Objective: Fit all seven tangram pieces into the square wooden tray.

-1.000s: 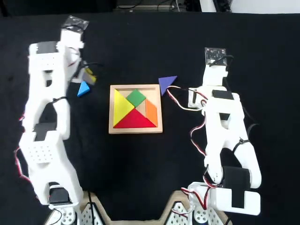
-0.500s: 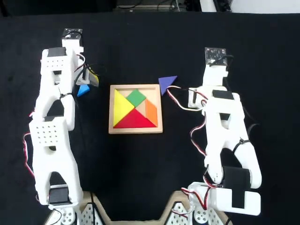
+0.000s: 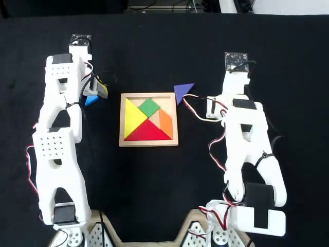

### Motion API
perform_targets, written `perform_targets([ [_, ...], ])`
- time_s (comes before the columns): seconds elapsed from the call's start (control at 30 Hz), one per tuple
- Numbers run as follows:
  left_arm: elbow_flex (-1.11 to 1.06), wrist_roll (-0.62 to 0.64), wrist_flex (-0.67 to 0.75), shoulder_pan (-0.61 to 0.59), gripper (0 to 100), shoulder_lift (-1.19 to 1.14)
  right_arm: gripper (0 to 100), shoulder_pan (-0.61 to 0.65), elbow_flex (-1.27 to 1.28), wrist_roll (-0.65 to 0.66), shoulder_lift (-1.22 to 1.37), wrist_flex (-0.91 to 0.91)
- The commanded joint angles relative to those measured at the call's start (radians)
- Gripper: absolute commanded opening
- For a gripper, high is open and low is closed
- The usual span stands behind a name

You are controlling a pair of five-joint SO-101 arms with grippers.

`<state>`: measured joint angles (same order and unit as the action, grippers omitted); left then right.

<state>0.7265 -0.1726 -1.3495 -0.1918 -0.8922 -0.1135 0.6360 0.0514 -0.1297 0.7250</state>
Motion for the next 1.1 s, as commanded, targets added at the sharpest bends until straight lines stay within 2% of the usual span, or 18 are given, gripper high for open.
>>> perform_targets([
  [0.0,0.047,-0.012,-0.003,-0.016,30,0.014,1.1,0.012,-0.005,0.003,-0.005,-0.014],
  [0.2,0.045,-0.012,-0.011,-0.016,17,0.014,1.1,0.011,-0.005,0.003,-0.005,-0.014],
  [0.67,0.005,-0.063,-0.009,0.002,17,0.014,1.1,0.009,-0.005,0.003,-0.005,-0.014],
  [0.83,0.004,-0.126,-0.015,0.007,17,0.023,1.1,0.009,-0.005,0.003,-0.005,-0.014],
  [1.07,0.165,-0.327,-0.195,0.048,17,0.026,1.1,0.009,-0.005,0.003,-0.005,-0.014],
])
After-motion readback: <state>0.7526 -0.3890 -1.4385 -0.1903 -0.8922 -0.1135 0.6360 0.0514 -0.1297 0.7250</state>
